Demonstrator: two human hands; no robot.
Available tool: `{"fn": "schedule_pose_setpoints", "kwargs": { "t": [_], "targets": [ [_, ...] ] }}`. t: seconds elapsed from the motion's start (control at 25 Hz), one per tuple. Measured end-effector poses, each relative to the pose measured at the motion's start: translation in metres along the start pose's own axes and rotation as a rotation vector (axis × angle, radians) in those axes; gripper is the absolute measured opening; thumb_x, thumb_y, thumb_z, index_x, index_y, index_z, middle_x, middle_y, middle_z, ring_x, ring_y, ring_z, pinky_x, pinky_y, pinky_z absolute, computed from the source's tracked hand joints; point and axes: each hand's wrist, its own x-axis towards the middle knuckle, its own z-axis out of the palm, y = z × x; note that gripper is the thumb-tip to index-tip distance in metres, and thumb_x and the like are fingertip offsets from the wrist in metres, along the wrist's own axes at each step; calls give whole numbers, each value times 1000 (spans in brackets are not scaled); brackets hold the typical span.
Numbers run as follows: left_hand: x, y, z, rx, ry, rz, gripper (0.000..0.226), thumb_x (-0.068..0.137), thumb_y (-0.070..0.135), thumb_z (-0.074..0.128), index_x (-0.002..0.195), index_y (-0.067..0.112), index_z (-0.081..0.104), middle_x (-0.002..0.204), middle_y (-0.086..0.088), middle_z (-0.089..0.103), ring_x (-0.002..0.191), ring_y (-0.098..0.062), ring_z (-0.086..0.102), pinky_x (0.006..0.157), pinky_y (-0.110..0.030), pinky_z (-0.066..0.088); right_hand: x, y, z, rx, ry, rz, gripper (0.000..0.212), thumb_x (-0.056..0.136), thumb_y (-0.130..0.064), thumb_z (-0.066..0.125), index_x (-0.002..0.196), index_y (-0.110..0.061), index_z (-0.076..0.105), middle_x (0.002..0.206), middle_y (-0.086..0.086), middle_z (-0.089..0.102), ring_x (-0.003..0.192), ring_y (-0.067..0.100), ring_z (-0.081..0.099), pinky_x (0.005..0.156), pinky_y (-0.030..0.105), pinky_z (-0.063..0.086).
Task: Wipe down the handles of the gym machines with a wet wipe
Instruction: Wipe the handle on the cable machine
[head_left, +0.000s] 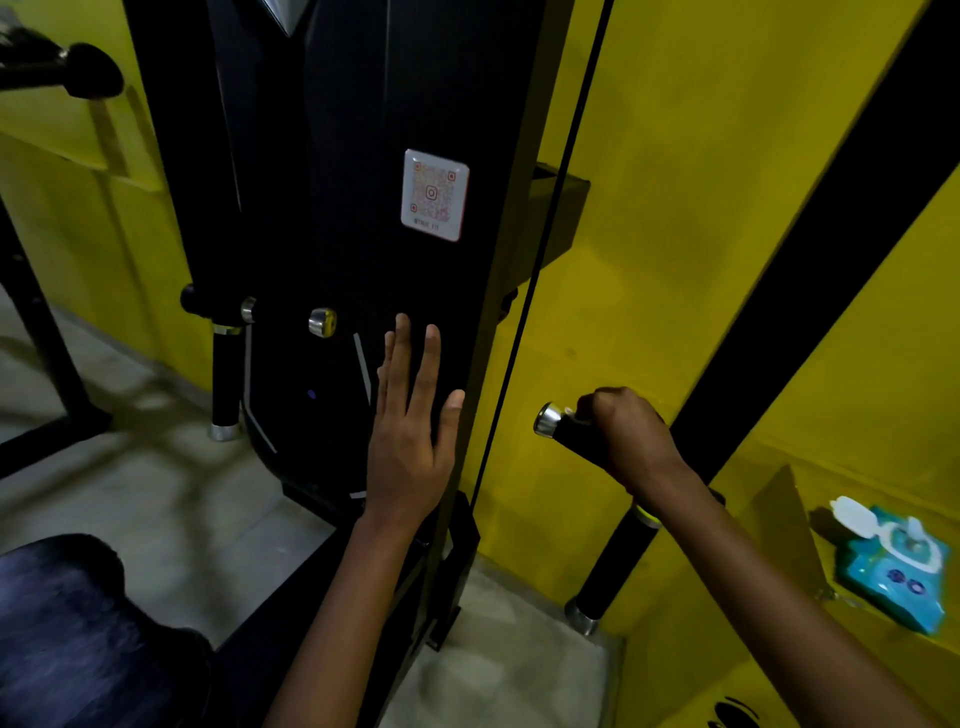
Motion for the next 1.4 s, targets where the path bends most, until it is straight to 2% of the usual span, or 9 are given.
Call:
{"fn": "schedule_pose_setpoints", "kwargs": {
  "t": [0.32, 0.52, 0.6, 0.68, 0.84, 0.92, 1.08, 1.24, 1.4],
  "targets": [
    [-6, -6, 4, 23, 10, -10, 58, 99, 32, 35, 150, 20, 10, 159, -1, -3, 148, -23, 0, 117, -50, 19, 12, 1, 12, 39, -62, -10, 16, 87, -9, 62, 73, -9, 54, 67, 9, 55, 57, 25, 48, 51, 28, 32],
    [-6, -5, 5, 13, 13, -14, 58, 99, 31, 36, 150, 21, 10, 159, 0, -4, 148, -23, 0, 116, -52, 21, -1, -2, -5, -182, -146, 64, 44, 86, -3, 56, 61, -16, 23, 63, 2, 28, 61, 25, 44, 47, 28, 28],
    [-6, -5, 3, 7, 7, -21, 58, 99, 31, 37, 150, 21, 10, 159, 1, -4, 148, -22, -1, 116, -52, 21, -5, -9, -10, -241, -186, 95, 32, 87, 0, 53, 66, -13, 32, 64, 1, 24, 78, 29, 56, 56, 29, 33],
    [-6, -2, 1, -2, -4, -30, 58, 99, 29, 38, 150, 22, 10, 159, 0, -4, 148, -21, -1, 117, -47, 18, -9, -14, -16, -264, -190, 121, 13, 87, 2, 52, 90, -11, 53, 65, 2, 26, 90, 29, 60, 60, 29, 34],
    [-8, 9, -5, -44, -19, -98, 61, 99, 22, 43, 151, 23, 11, 160, 3, -4, 148, -16, -2, 114, -21, 9, -27, -24, -19, -166, -26, 124, 14, 89, 2, 52, 101, -5, 57, 84, 10, 47, 86, 28, 53, 58, 31, 32],
    [-13, 14, -10, -58, -39, -106, 63, 99, 19, 46, 151, 23, 12, 160, 5, -4, 148, -14, -1, 114, -26, 13, -37, -26, -19, -72, 103, 71, 14, 89, 1, 54, 102, -1, 58, 94, 15, 54, 87, 32, 53, 57, 32, 31],
    [-34, 26, -33, -12, -196, -189, 60, 96, 18, 50, 150, 20, 23, 159, 2, 10, 146, -16, 11, 116, -41, 23, -55, -32, -27, 58, 175, 76, 22, 88, 6, 51, 108, -1, 56, 102, 15, 55, 83, 34, 54, 57, 32, 31],
    [-61, 54, -66, -45, -425, -416, 54, 95, 23, 54, 144, 16, 34, 149, -5, 36, 137, -17, 32, 107, -26, 26, -79, -40, -34, 164, 161, 58, 15, 87, 6, 49, 97, -1, 57, 96, 16, 55, 70, 29, 44, 50, 31, 27],
    [-116, 105, -104, -15, -520, -509, 52, 94, 26, 56, 142, 14, 39, 144, -6, 43, 131, -19, 41, 99, -22, 32, -137, -53, -40, 239, 148, -35, 8, 90, -2, 51, 84, -4, 56, 85, 13, 53, 70, 30, 51, 52, 32, 34]
  ]
}}
